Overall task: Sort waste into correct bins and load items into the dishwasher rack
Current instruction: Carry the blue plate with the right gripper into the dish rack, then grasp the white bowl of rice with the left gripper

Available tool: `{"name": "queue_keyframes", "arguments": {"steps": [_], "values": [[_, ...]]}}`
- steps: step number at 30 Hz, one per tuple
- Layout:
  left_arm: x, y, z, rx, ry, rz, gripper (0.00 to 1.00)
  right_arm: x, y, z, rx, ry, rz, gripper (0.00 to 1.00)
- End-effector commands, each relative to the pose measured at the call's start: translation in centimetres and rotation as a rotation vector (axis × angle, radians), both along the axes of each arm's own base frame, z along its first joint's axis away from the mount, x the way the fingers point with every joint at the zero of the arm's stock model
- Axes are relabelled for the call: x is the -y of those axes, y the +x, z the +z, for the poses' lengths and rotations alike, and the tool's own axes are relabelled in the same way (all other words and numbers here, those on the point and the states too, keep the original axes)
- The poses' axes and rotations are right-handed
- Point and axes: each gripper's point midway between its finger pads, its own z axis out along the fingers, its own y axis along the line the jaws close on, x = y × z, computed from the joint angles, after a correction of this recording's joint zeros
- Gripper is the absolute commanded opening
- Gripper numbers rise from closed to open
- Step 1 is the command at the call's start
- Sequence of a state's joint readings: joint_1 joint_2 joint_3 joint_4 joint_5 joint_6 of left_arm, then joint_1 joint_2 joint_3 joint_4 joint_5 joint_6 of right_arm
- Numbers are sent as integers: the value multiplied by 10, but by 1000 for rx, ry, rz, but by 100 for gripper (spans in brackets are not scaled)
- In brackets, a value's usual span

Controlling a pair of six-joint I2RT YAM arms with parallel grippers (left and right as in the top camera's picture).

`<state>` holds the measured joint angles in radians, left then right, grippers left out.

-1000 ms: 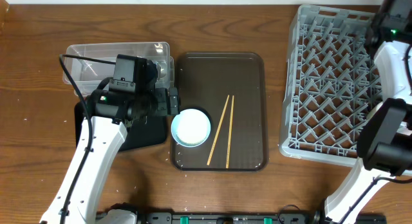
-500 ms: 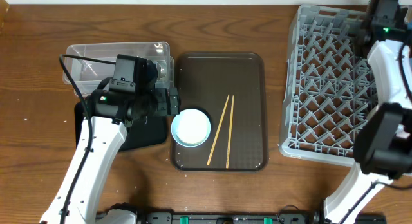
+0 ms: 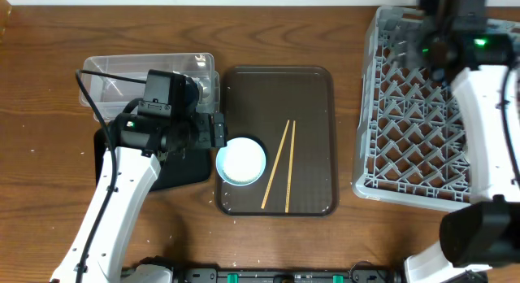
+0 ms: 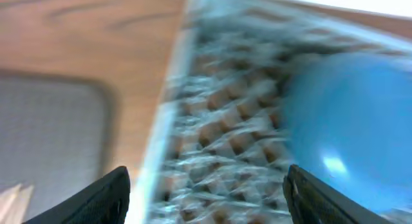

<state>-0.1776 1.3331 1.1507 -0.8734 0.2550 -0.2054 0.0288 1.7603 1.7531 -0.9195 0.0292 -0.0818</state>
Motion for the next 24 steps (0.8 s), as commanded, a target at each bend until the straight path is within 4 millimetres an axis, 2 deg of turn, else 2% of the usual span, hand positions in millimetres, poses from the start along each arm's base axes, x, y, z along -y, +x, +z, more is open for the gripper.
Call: {"name": "queue_keyframes", "arguments": {"steps": [1,4,9,11,16,24], "values": [[-2,0,1,0,10,4,96,-59,-10,-13,-66,165,119,75],[-2,0,1,-1,10,3,96,-82,-18,-19,-102,158,168,75],[-2,-1,-1,-6,11,3,95,-109,-27,-21,-120,150,224,75],[-2,-4,-6,-19,12,2,92,-119,-31,-21,-123,149,248,75],[9,-15,-21,-66,20,-40,91,-137,-39,-28,-146,147,290,77],[26,-22,-30,-91,28,-104,91,-191,-81,-63,-269,211,440,75]]}}
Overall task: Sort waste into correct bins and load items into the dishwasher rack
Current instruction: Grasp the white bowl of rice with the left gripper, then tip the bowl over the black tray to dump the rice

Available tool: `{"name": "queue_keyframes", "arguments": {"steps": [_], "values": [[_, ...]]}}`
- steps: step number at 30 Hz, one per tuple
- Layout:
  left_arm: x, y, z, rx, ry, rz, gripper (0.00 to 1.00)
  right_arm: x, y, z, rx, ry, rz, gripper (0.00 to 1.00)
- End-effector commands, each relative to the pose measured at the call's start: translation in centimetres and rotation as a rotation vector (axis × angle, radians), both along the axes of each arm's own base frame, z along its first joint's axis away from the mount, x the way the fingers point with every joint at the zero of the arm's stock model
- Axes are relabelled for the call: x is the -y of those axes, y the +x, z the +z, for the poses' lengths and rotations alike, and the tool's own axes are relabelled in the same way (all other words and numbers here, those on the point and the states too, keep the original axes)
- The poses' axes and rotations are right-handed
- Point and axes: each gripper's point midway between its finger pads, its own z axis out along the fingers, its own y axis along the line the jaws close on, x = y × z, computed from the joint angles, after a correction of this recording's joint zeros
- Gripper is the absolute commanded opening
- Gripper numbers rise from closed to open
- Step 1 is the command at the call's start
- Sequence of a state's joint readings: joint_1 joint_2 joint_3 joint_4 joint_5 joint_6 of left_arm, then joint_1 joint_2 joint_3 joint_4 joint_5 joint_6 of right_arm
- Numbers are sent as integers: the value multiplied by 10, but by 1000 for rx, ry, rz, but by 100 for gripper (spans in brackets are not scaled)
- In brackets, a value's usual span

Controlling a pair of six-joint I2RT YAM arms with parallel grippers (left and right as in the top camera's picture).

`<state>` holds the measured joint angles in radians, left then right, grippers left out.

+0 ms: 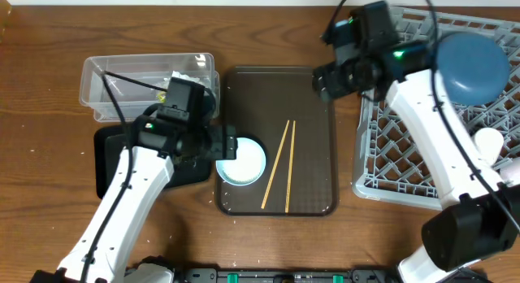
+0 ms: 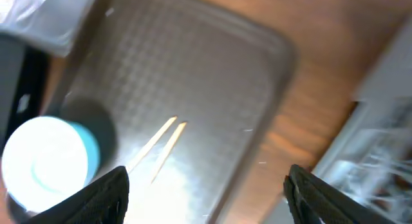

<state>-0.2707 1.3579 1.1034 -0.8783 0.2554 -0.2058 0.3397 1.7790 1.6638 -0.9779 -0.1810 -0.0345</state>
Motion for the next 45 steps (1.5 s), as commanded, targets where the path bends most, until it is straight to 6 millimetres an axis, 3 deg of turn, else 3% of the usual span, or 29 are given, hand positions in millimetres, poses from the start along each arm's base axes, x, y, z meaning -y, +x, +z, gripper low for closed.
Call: {"name": "queue_keyframes", "arguments": {"steps": [1,5,8,15,21,25,30,33,36,41,45], "values": [[3,-3,-6,-15,12,-17,91,-29,-25,-22,-77,29,75,74],[15,0,-10,-8,10,-51,91,-41,-35,-42,-113,39,51,73],[28,2,-17,-8,10,-87,91,-37,-33,-49,-121,29,-5,72],[67,2,-46,-38,22,-199,91,16,-1,-40,3,-152,-230,75],[97,-7,-82,-95,49,-289,90,47,19,-18,55,-145,-333,76],[107,-15,-105,-142,73,-326,77,60,21,-17,52,-146,-363,75],[108,-20,-125,-190,101,-336,47,68,18,-19,29,-158,-376,75],[103,-16,-125,-174,127,-328,23,69,17,-20,27,-160,-377,75],[104,-14,-118,-157,118,-326,8,69,17,-20,26,-161,-377,74],[108,-8,-84,-92,87,-323,6,75,19,-19,30,-172,-394,74],[94,-4,-51,-36,59,-284,6,83,19,-20,23,-176,-411,73]]}}
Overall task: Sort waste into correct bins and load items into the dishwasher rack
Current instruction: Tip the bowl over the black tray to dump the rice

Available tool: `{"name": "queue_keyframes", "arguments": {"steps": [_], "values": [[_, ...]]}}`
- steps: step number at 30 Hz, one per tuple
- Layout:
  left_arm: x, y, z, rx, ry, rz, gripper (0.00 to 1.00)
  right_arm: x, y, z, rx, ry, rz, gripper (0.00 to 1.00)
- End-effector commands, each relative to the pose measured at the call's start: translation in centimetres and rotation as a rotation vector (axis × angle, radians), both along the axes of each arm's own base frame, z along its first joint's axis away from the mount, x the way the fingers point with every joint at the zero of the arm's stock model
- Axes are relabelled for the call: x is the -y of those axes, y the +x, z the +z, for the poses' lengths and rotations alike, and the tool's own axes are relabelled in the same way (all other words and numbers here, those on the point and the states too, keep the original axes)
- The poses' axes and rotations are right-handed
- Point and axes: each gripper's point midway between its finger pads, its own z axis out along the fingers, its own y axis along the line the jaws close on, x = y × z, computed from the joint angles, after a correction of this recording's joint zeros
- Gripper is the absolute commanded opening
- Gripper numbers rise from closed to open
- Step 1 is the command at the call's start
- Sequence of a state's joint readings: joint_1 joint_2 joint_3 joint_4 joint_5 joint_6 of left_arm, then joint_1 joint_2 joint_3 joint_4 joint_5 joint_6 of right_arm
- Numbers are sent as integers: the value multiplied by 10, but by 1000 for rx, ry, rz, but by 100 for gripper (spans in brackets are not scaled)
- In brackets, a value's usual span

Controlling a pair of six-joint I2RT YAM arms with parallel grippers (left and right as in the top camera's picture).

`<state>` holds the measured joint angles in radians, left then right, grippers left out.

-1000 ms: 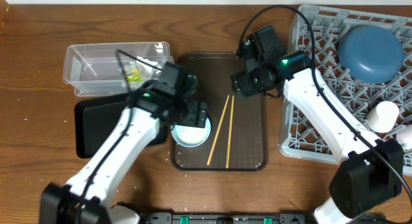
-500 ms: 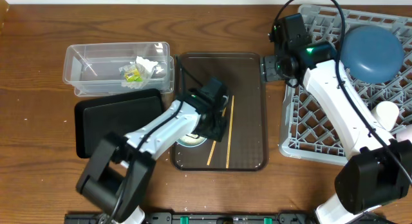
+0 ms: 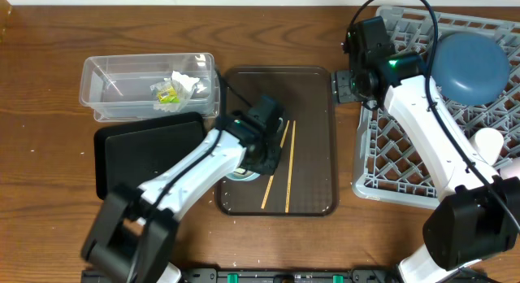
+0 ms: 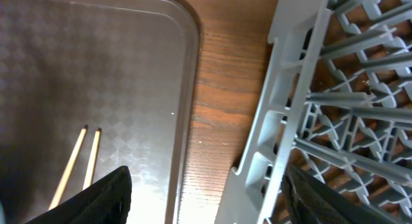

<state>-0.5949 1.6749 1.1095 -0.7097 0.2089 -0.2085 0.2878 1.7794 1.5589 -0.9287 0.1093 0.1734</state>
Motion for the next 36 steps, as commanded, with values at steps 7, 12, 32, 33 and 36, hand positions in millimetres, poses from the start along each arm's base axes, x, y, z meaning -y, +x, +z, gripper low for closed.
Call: {"name": "queue_keyframes", "arguments": {"steps": [7,12,32,33,36], "values": [[-72,22,70,85,-84,232,6,34,8,14,28,-4,-93,73],[-103,33,81,35,-277,319,6,48,8,19,39,-2,-126,73],[-197,57,97,-83,-1360,656,6,50,7,35,80,8,-130,72],[-200,57,93,-108,-1368,684,6,50,7,35,80,8,-130,72],[-205,56,88,-157,-1384,742,6,50,7,35,80,8,-130,72]]}}
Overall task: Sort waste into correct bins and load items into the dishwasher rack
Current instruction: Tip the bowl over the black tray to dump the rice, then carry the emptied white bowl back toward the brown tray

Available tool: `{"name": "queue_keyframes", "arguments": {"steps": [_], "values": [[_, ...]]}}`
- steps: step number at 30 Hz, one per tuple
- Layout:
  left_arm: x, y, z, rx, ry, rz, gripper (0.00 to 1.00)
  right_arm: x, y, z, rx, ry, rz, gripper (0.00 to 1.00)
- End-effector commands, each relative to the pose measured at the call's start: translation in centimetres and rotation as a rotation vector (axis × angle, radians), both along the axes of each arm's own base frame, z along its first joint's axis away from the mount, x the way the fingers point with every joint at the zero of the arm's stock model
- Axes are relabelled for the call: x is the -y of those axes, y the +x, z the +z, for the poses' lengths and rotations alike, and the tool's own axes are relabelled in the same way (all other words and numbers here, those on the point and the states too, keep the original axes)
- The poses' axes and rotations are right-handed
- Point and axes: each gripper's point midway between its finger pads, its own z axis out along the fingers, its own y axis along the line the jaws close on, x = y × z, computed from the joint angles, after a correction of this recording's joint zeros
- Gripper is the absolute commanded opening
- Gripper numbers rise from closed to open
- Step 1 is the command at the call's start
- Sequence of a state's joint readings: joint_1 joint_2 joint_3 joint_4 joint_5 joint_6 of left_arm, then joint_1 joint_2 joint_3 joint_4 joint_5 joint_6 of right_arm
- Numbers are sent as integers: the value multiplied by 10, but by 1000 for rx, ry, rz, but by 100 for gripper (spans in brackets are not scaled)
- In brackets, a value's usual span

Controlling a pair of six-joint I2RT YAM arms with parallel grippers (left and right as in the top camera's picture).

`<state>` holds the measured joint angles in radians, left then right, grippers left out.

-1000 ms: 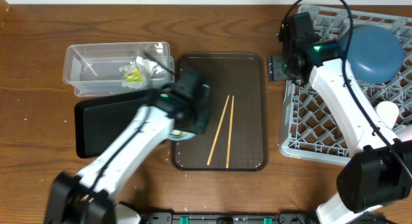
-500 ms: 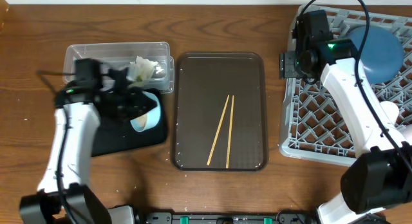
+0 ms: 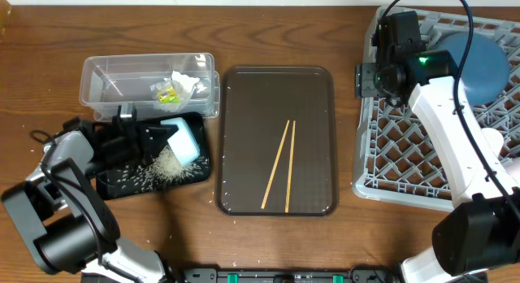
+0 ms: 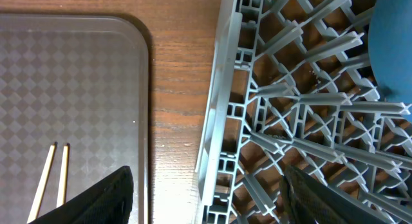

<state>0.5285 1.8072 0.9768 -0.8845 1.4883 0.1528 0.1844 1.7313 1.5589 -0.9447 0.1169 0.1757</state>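
Observation:
A light blue cup (image 3: pixel 184 141) lies tipped on its side over the black bin (image 3: pixel 114 181), with white rice (image 3: pixel 159 169) spilled below its mouth. My left gripper (image 3: pixel 159 137) is shut on the cup from the left. Two wooden chopsticks (image 3: pixel 280 165) lie on the brown tray (image 3: pixel 244 96); they also show at the wrist view's lower left (image 4: pixel 51 180). My right gripper (image 3: pixel 368 78) (image 4: pixel 209 198) is open and holds nothing, above the left rim of the grey dishwasher rack (image 3: pixel 366 165) (image 4: pixel 222 121). A dark blue bowl (image 3: pixel 481 63) (image 4: pixel 393 44) sits upside down in the rack.
A clear plastic bin (image 3: pixel 106 84) holding crumpled waste (image 3: pixel 175 86) stands behind the black bin. White dishes (image 3: pixel 489 142) rest at the rack's right side. Bare wood runs between the tray (image 4: pixel 71 89) and the rack.
My left arm was over the cup on the tray; now it is at the far left, holding the cup tipped over the black bin, with rice in the bin. My right gripper has shifted slightly right.
At first my left gripper was beside the cup on the tray and my right gripper was open over the rack by the blue bowl. Then the right was over the tray's back, then at the rack's left rim. The left was over the cup, now tipped over the black bin.

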Motion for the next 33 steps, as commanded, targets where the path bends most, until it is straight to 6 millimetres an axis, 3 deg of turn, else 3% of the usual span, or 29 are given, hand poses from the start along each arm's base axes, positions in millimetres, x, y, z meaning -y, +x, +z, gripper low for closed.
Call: {"name": "queue_keyframes", "arguments": {"steps": [1,17,26,28,31,33], "values": [[-7,2,10,-10,-102,46,6,4,4,17,47,4,-21,72],[-37,1,10,-268,-267,168,6,4,4,17,48,4,-22,72],[-42,9,9,-7,-94,142,6,9,3,17,40,1,-30,72],[-42,7,-3,-67,-50,139,6,9,3,16,38,-2,-26,72],[-39,9,11,-2,-98,135,6,9,3,17,41,-1,-26,72],[-38,8,7,-4,-71,128,6,9,3,17,41,-1,-26,72]]}}
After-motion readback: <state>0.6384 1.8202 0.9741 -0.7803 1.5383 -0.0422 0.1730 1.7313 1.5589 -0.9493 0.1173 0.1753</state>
